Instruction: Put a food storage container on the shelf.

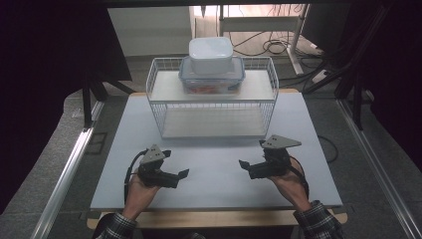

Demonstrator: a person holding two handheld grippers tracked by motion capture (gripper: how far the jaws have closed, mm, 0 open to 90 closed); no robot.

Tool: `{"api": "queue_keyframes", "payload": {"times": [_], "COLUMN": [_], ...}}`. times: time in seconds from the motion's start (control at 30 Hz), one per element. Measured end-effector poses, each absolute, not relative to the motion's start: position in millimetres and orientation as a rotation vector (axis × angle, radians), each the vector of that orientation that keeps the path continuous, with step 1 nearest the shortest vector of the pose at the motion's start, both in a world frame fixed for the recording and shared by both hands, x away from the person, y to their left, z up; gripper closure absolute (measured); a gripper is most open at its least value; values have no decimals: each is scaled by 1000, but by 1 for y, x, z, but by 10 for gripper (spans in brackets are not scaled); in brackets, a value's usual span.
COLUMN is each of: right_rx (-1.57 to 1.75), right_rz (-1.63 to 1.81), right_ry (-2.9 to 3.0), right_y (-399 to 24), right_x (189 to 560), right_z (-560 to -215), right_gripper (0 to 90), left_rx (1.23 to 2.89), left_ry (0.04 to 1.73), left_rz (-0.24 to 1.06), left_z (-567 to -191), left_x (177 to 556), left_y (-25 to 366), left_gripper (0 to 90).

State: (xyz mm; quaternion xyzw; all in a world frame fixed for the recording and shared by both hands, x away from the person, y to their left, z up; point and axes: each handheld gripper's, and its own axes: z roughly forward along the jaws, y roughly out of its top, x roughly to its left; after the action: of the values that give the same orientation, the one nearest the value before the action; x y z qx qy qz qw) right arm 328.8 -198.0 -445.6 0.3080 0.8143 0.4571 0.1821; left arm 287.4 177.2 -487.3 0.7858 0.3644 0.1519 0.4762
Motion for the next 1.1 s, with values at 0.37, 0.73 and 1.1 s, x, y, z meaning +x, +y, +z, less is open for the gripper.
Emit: {"api": "queue_keyframes", "payload": {"times": [0.37, 0.73, 1.1], "right_rx": [906, 956, 995], "right_rz": [1271, 1222, 1164], "right_ry": [2271, 2256, 2260], "right_y": [-214, -234, -248], "right_x": [325, 320, 317], "right_z": [-453, -465, -479], "right_gripper": [0, 0, 0], "left_rx": [1907, 1938, 1987], "left_ry": [931, 944, 942], "left_rz": [392, 417, 463], "left_z": [-494, -505, -515], "left_x": [280, 275, 275], "left_y": [190, 191, 191], "left_gripper": [29, 21, 16]}}
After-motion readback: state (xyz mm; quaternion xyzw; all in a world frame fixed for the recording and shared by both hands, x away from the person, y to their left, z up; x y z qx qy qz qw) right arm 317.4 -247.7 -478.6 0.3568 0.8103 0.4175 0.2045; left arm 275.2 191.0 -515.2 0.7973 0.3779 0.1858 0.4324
